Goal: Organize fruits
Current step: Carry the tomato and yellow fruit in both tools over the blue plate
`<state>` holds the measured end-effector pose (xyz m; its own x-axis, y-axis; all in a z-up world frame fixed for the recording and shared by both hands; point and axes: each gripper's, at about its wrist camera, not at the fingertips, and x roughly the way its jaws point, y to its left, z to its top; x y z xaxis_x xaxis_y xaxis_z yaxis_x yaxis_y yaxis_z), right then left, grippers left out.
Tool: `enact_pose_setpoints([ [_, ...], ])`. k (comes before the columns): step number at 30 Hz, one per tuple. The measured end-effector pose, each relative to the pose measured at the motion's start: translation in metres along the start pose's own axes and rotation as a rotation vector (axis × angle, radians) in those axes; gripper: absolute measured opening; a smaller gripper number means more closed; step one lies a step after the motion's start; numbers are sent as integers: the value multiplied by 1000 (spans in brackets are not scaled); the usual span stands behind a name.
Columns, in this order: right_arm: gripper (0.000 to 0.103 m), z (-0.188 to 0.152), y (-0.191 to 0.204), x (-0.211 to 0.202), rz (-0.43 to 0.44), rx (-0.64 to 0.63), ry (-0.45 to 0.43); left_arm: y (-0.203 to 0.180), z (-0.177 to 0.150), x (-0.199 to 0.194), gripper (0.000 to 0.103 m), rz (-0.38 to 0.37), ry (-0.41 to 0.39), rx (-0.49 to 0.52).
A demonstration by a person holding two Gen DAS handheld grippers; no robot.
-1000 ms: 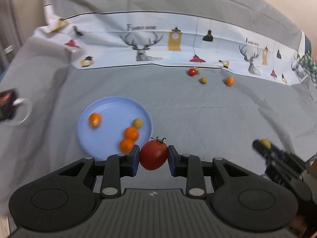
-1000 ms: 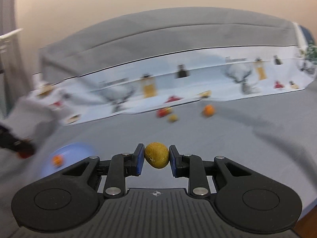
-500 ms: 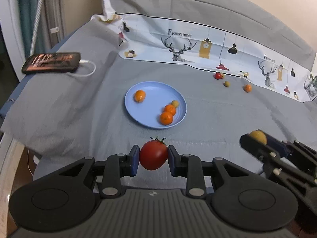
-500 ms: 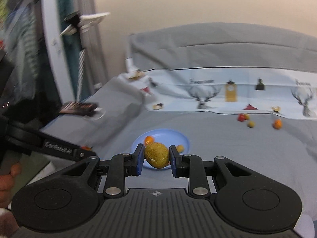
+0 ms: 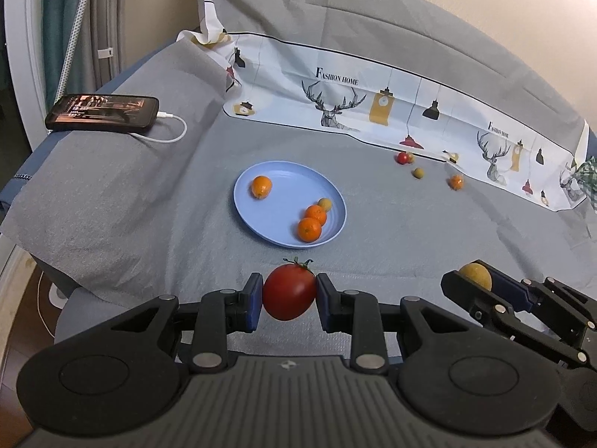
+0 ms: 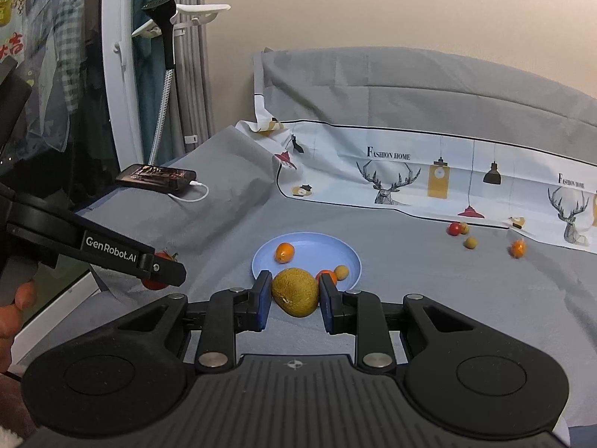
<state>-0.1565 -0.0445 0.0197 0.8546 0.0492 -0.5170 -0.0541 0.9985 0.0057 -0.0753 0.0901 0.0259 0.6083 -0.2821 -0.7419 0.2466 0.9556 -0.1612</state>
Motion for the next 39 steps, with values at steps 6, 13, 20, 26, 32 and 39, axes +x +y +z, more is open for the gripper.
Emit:
enact_pose_setpoints([
  [6,28,0,1,5,0,-5,16,5,0,4,33,5,5,-11],
  [13,28,-1,-1,8,2,1,30,3,2,10,33,6,15,-6],
  [20,28,-2,0,13,-1,9,45,5,5,16,33,11,16,-6],
  [26,28,-3,-2,21,-2,15,67,7,9,26,33,16,28,-11],
  [32,28,-2,-7,39,-14,12,93,12,20,44,33,26,46,-21],
  [39,28,2,-17,77,-20,19,123,9,47,83,33,55,50,8],
])
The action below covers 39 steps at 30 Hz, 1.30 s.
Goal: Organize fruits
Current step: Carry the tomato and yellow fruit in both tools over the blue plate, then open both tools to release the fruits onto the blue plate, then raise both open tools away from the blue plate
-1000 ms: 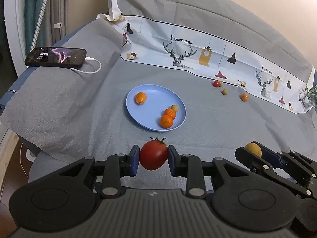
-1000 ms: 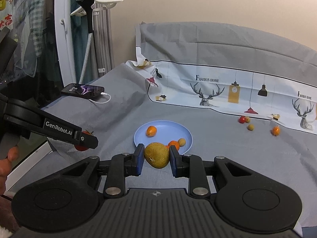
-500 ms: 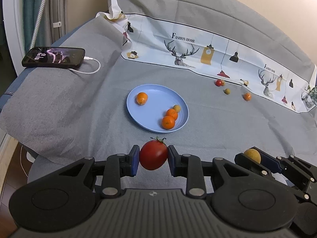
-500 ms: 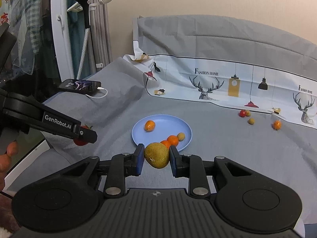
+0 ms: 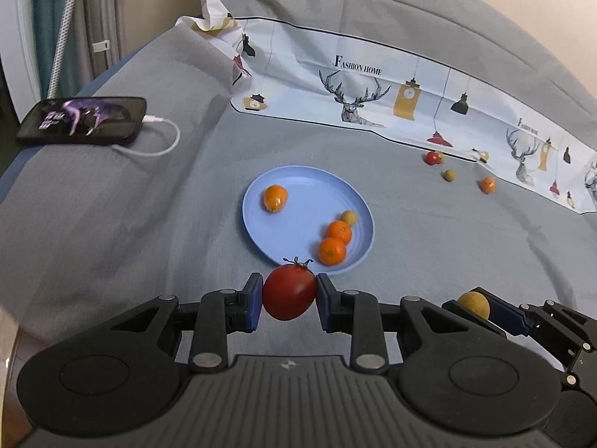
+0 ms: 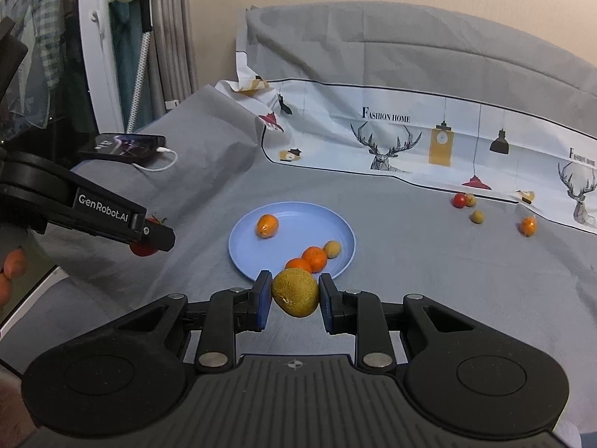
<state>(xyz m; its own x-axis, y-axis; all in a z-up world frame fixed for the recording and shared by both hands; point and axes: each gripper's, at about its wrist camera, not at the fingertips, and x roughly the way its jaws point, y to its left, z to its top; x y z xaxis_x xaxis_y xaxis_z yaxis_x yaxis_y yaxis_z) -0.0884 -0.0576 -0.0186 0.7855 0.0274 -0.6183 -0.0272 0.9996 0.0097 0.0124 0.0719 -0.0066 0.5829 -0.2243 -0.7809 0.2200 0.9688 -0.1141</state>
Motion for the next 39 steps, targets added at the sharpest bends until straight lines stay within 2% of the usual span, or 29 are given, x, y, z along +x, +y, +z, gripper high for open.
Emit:
enact_pose_setpoints([
  [11,28,27,-27,102,11,2,65,3,57,94,33,39,32,6],
  [19,28,36,-42,181,-2,-24,104,2,79,171,33,62,83,36],
  [24,28,38,-47,217,-4,-31,114,3,88,199,34,68,88,60],
  [25,28,39,-48,221,0,-31,114,2,90,202,41,69,89,64],
  [26,28,40,-47,226,13,-36,114,2,92,204,64,64,89,69],
  [27,30,41,-47,229,28,-51,116,3,95,203,78,66,76,67],
  [28,40,42,-45,232,36,-76,117,3,96,199,99,73,53,59],
  [29,47,43,-44,232,26,-91,112,4,95,191,103,69,16,50],
  [30,60,43,-43,230,13,-108,104,4,95,184,103,57,-5,51],
  [31,68,42,-42,227,8,-115,101,3,95,180,103,47,-2,61],
  [35,77,38,-41,203,1,-105,109,-1,82,158,103,69,38,84],
  [39,85,30,-39,162,-8,-64,142,-3,59,123,103,92,86,66],
])
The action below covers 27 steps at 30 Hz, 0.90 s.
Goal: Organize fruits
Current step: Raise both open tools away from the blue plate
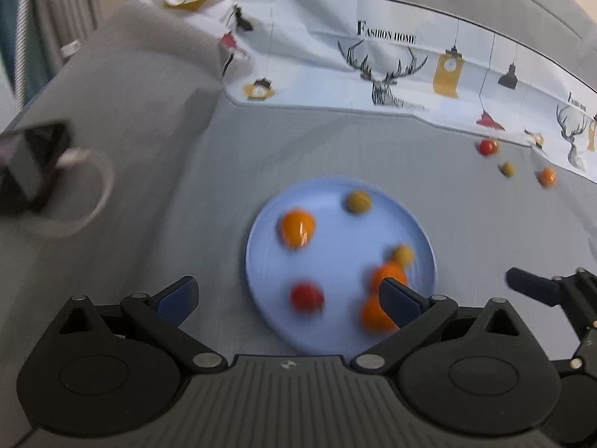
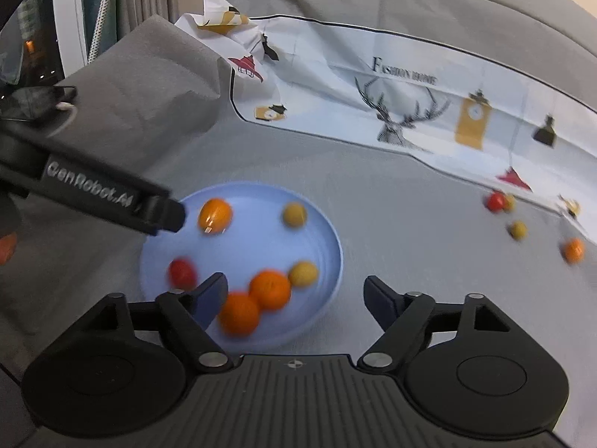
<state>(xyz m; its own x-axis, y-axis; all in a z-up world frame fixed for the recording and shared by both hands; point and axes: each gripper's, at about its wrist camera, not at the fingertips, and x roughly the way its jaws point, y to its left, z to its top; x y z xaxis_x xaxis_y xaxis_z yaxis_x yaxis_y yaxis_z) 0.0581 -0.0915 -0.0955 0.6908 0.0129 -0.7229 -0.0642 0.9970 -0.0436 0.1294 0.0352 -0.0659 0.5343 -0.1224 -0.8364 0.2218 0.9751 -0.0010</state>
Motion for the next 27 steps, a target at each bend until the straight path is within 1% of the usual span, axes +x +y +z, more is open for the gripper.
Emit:
enact_pose_setpoints([
  [4,90,-13,8,-44,-8,11,11,-1,-28,-41,103,15,17,-7],
  [9,92,-31,22,-98,-23,23,-19,-3,-59,-85,103,52,15,-10],
  [11,92,-39,27,-119,-33,40,-38,-3,-71,-100,103,56,9,-12],
  [15,94,-53,39,-155,-33,53,-86,-6,-93,-131,103,73,-37,8],
  [20,95,-63,46,-186,-42,47,-138,-13,-108,-154,103,81,-76,27],
  [27,96,-75,53,-212,-56,32,-188,-20,-122,-174,103,81,-111,44],
])
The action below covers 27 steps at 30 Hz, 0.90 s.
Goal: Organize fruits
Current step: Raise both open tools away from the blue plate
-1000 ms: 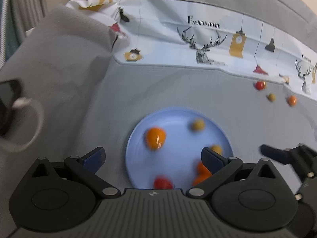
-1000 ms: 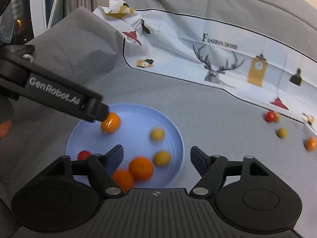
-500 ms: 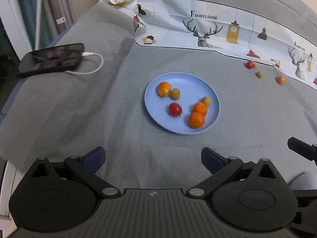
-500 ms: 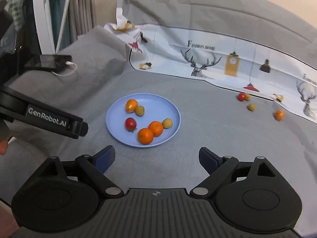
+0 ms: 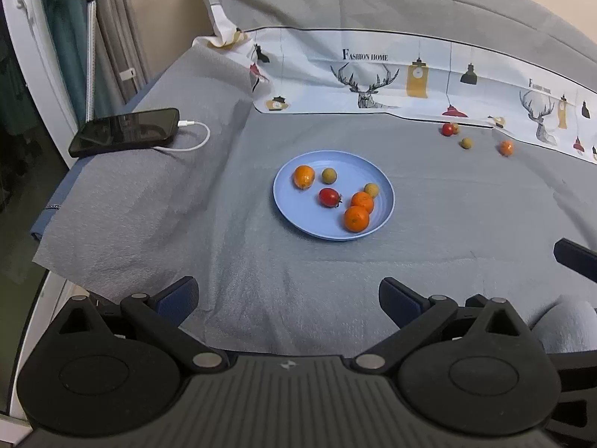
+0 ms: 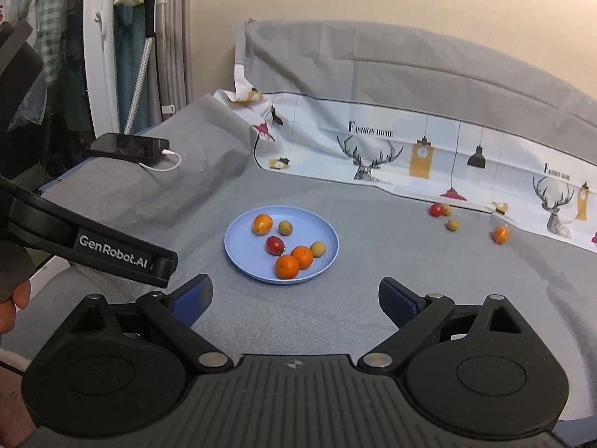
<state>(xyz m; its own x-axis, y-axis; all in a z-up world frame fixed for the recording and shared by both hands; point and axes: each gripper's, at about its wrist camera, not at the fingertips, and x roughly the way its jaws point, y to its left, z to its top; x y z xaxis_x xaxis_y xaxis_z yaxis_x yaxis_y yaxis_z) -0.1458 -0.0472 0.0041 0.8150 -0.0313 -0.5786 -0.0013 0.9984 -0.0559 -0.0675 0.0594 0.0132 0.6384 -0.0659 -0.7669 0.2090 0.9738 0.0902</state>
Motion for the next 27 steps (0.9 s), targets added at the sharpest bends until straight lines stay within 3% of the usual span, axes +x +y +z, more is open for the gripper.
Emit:
enact_pose_setpoints([
  [27,97,-3,2,-23,-4,-7,-43,-3,-6,-18,103,5,-38,11],
])
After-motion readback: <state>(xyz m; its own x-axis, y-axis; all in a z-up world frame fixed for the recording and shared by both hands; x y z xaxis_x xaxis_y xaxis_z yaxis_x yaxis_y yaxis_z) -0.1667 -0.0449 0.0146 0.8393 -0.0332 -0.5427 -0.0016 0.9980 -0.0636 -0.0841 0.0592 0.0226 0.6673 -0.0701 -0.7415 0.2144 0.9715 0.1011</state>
